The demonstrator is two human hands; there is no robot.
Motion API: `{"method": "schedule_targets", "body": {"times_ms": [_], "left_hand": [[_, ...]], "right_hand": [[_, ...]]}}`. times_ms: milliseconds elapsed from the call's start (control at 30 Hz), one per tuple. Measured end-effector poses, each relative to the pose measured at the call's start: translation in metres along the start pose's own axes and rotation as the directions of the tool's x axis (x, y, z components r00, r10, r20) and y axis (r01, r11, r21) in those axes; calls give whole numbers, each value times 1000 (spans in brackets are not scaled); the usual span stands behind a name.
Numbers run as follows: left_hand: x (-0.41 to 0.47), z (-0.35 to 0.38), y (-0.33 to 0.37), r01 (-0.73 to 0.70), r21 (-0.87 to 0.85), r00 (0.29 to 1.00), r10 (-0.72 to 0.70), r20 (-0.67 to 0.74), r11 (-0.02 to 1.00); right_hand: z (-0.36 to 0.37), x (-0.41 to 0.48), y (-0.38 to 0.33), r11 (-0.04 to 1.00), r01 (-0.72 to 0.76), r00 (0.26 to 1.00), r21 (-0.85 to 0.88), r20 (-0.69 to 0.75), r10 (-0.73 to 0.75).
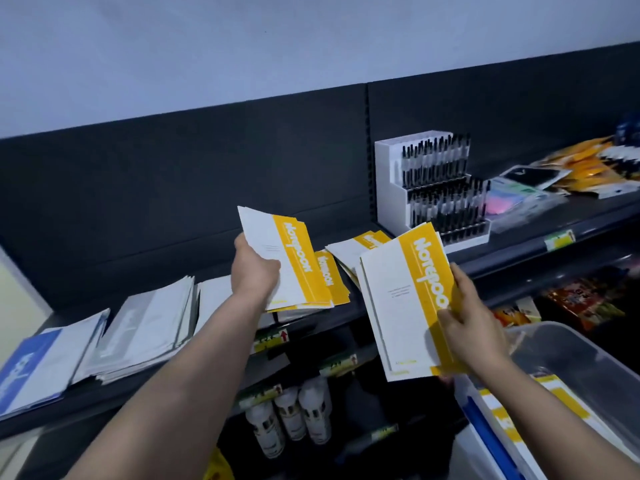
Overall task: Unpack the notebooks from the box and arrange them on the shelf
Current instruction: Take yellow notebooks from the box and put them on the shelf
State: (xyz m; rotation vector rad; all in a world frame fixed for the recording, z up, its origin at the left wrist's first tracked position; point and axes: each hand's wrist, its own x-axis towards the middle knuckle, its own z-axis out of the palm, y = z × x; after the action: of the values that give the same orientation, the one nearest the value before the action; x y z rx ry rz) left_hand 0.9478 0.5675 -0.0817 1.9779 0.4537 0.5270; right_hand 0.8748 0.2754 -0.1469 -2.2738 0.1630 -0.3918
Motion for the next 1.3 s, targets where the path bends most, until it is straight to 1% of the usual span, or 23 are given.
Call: {"method": "schedule_targets", "body": {"times_ms": [133, 167, 233, 300, 367, 433, 467, 533, 600, 700, 800, 933, 1100, 1200, 1267, 1300], "left_hand": [[28, 30, -6, 70, -27, 993, -67, 95, 997], [32, 36, -8, 74, -7, 991, -73, 111, 997], [40, 48, -13, 45, 105, 986, -62, 156, 993], [43, 55, -23, -16, 272, 978, -42, 204, 962], [46, 57, -33, -79, 457, 969, -39, 244, 886], [50, 56, -44, -167, 637, 962, -18, 273, 752], [53, 54, -48, -229, 693, 955, 21, 295, 683], [57, 54, -51, -380, 733, 919, 139, 369, 565], [60, 52, -50, -482, 721, 873, 201, 444, 498], [66, 50, -44, -522, 691, 849, 224, 479, 500], [76, 46, -37, -497, 673, 862, 221, 457, 547], [84, 47, -25, -458, 659, 882, 209, 423, 596], [97, 57, -7, -439, 655, 895, 239, 376, 614], [101, 69, 0, -447, 629, 892, 260, 371, 636], [102, 79, 3, -445, 618, 894, 276, 354, 648], [102, 85, 4, -441, 625, 896, 274, 350, 645]], "right_hand": [[-1, 8, -9, 1000, -6, 999, 23, -43, 7], [-3, 9, -11, 999, -8, 999, 34, -53, 10], [-3, 11, -17, 999, -21, 997, 39, -75, 24], [-1, 15, -23, 999, -34, 995, 28, -93, 37], [3, 19, -31, 998, -41, 994, 54, -97, 46], [8, 24, -38, 996, -38, 994, 83, -99, 46], [12, 28, -41, 995, -40, 994, 94, -95, 49], [17, 37, -44, 991, -45, 996, 125, -70, 54], [23, 51, -47, 985, -60, 997, 159, -33, 66], [28, 74, -53, 972, -90, 996, 219, 18, 88], [32, 98, -63, 949, -117, 991, 294, 101, 90], [41, 135, -71, 943, -138, 980, 302, 179, 86], [51, 180, -72, 936, -164, 948, 311, 314, 62], [57, 212, -67, 959, -160, 924, 235, 378, 61], [65, 230, -61, 988, -97, 910, 119, 414, 40], [69, 238, -57, 999, -48, 903, 24, 429, 33]]}}
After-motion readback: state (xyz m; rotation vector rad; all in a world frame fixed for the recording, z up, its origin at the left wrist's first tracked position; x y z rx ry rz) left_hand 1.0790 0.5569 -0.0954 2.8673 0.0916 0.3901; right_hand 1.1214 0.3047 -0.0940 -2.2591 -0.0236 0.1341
